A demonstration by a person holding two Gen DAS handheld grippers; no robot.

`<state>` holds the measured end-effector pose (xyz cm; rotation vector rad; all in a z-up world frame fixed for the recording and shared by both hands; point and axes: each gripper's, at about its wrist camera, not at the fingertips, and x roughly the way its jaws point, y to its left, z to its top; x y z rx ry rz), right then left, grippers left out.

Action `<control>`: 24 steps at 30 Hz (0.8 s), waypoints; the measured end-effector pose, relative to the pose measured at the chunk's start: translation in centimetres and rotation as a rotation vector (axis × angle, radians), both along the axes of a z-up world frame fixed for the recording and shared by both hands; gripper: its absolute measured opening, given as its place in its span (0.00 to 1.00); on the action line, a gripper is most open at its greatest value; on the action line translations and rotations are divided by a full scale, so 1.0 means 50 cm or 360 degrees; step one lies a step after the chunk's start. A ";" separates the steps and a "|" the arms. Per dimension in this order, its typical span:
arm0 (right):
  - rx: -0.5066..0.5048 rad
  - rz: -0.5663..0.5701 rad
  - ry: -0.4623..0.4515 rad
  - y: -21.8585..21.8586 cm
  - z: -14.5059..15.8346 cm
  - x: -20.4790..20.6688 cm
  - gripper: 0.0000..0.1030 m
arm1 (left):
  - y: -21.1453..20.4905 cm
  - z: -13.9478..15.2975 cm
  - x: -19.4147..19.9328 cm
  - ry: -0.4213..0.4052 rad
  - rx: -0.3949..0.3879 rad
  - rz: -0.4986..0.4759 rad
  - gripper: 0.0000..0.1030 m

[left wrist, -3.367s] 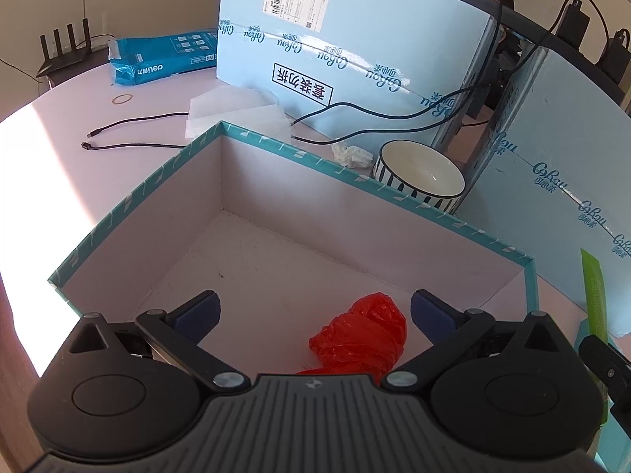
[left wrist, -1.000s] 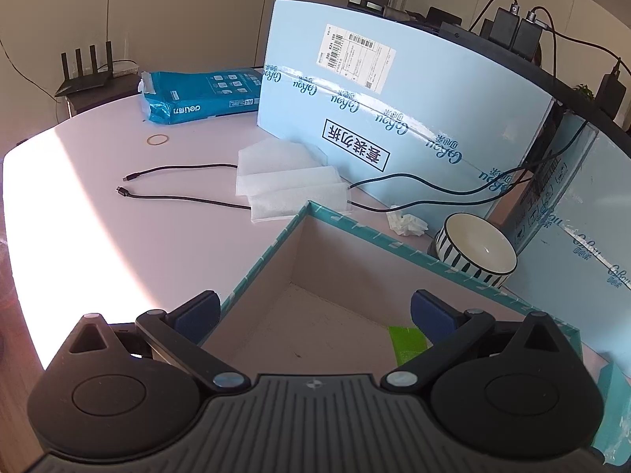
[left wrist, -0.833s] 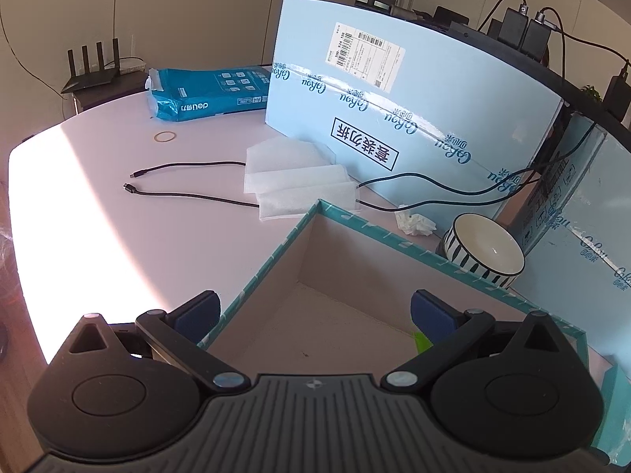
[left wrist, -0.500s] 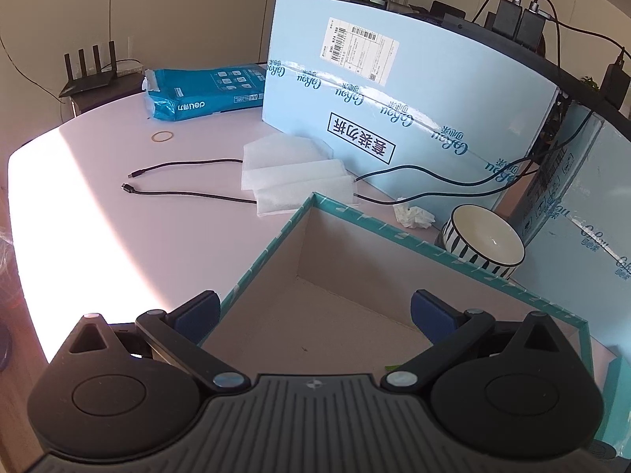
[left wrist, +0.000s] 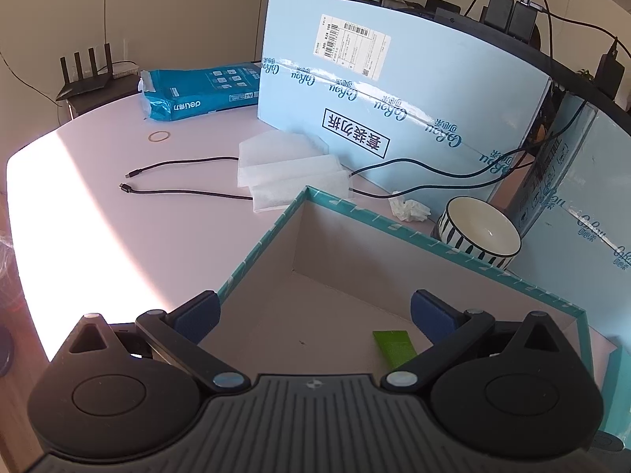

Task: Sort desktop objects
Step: 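Lower the tube into the box and open the right gripper, then raise the open right gripper out of the box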

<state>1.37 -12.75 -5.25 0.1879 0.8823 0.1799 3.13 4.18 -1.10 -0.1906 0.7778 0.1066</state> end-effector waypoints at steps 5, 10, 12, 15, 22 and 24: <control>0.0009 -0.0021 -0.0013 -0.012 0.003 -0.006 0.36 | -0.011 -0.001 -0.004 0.0011 0.0008 -0.0015 1.00; 0.0005 -0.0038 -0.0036 -0.024 0.008 -0.014 0.38 | -0.019 0.000 -0.010 0.0011 0.0009 -0.0019 1.00; 0.0007 -0.0049 -0.0054 -0.030 0.012 -0.018 0.38 | -0.022 0.001 -0.013 0.0011 0.0009 -0.0019 1.00; 0.0013 -0.0064 -0.0092 -0.041 0.020 -0.026 0.41 | -0.026 0.002 -0.018 0.0010 0.0009 -0.0018 1.00; 0.0009 -0.0072 -0.0129 -0.054 0.027 -0.041 0.49 | -0.041 0.003 -0.029 0.0018 0.0010 -0.0030 1.00; 0.0008 -0.0074 -0.0140 -0.057 0.029 -0.045 0.50 | -0.044 0.002 -0.032 0.0024 0.0011 -0.0033 1.00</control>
